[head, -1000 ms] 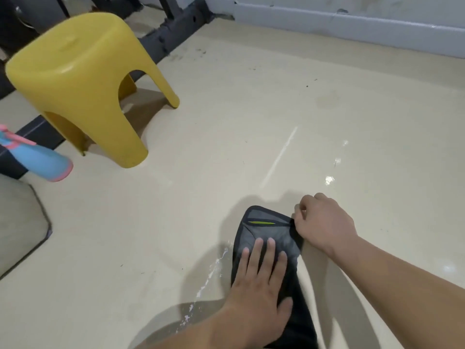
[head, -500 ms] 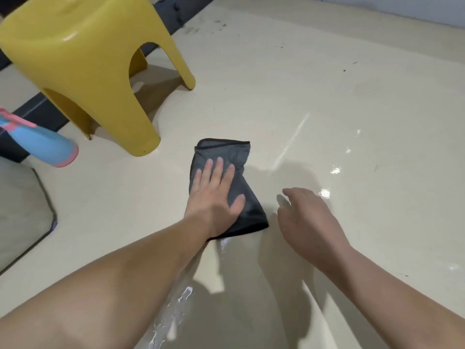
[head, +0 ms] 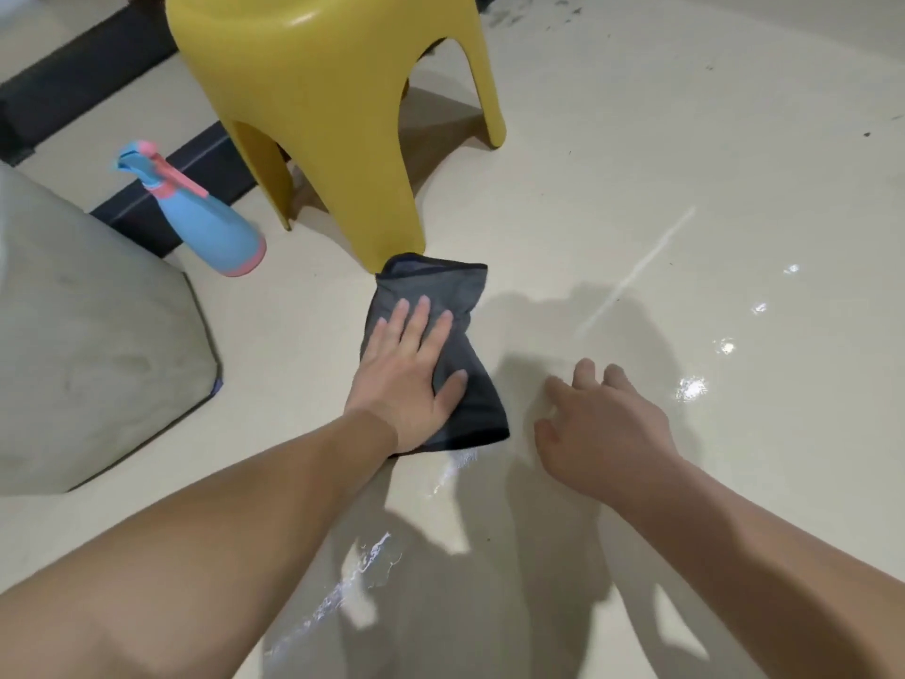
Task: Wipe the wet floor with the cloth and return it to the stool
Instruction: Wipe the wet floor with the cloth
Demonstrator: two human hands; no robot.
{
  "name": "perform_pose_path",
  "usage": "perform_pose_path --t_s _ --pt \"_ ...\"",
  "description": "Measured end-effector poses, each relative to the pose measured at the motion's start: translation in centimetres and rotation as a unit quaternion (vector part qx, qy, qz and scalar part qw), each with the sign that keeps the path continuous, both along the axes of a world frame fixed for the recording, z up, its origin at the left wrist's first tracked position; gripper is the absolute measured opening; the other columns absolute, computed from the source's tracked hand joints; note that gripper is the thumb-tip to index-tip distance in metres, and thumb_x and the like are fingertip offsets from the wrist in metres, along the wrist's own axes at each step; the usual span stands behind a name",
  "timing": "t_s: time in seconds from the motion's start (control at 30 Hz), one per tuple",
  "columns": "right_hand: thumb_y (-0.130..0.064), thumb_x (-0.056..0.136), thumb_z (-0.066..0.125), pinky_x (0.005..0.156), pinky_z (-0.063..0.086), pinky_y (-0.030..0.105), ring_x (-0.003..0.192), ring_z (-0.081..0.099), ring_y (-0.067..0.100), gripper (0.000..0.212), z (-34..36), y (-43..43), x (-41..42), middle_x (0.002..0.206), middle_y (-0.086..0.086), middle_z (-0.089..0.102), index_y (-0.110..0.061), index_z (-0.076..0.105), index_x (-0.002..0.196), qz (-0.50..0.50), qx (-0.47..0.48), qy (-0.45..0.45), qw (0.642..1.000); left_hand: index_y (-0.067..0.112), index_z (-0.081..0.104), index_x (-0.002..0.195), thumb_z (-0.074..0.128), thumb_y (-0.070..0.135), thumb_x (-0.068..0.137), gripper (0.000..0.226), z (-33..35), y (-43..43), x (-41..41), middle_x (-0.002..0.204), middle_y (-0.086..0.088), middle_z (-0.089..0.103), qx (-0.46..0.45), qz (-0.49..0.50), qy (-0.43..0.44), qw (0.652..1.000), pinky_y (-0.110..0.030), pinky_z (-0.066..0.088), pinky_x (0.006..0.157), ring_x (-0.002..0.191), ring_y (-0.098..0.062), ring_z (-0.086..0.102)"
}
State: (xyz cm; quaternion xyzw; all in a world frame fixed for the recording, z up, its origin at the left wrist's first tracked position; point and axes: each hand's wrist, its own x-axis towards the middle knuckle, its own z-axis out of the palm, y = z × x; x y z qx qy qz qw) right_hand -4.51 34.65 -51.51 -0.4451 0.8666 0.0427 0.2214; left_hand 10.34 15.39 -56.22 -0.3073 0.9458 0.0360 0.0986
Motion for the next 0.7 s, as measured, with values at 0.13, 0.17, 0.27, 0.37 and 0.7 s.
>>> perform_pose_path --t_s 0.13,0.17,0.27,0.37,0.7 --pt "-0.044 0.093 0.037 0.076 0.042 0.037 0.142 0.028 0.029 0.04 -0.1 -0.1 -0.3 0.152 0.002 0.035 -0.027 0.048 0.127 -0.022 0.027 -0.057 0.998 0.023 -0.005 0.164 0.009 0.063 0.098 0.078 -0.2 3.0 1.0 0.172 -0.006 -0.014 0.01 0.123 0.012 0.992 -0.049 -0.005 0.128 0.156 -0.027 -0.022" --pt "-0.042 0.092 0.039 0.075 0.041 0.036 0.14 0.031 0.027 0.033 0.0 0.2 -0.8 0.148 0.0 0.038 -0.027 0.051 0.119 -0.02 0.014 -0.074 0.997 0.021 -0.008 0.163 0.007 0.062 0.098 0.078 -0.1 4.1 1.4 0.172 -0.007 -0.016 0.018 0.143 0.012 0.989 -0.049 -0.007 0.127 0.155 -0.029 -0.024" --pt "-0.032 0.091 0.045 0.08 0.049 0.042 0.116 0.046 0.026 0.013 0.7 1.8 -2.1 0.116 -0.006 0.05 -0.02 0.051 0.093 -0.04 -0.062 -0.156 0.985 0.016 -0.009 0.163 0.005 0.06 0.098 0.08 0.2 8.2 3.1 0.171 -0.011 -0.016 0.023 0.137 0.006 0.99 -0.053 -0.006 0.127 0.154 -0.034 -0.025" --pt "-0.031 0.1 0.045 0.091 0.048 0.037 0.115 0.055 0.021 0.027 1.7 4.1 -1.8 0.121 -0.006 0.057 -0.022 0.062 0.12 -0.133 -0.168 -0.157 0.964 0.012 -0.002 0.163 0.009 0.059 0.1 0.08 0.8 13.4 4.2 0.171 -0.015 -0.013 0.04 0.091 0.019 0.995 -0.055 -0.004 0.127 0.155 -0.037 -0.023" --pt "-0.046 0.095 0.044 0.072 0.053 0.034 0.078 0.063 0.017 0.019 1.7 17.7 -4.2 0.078 -0.013 0.066 -0.03 0.051 0.086 -0.243 -0.094 -0.089 0.961 0.015 -0.009 0.162 0.021 0.058 0.101 0.08 0.4 26.9 -3.8 0.168 -0.012 -0.025 0.085 -0.234 0.001 0.969 -0.056 -0.015 0.124 0.149 -0.036 -0.036"
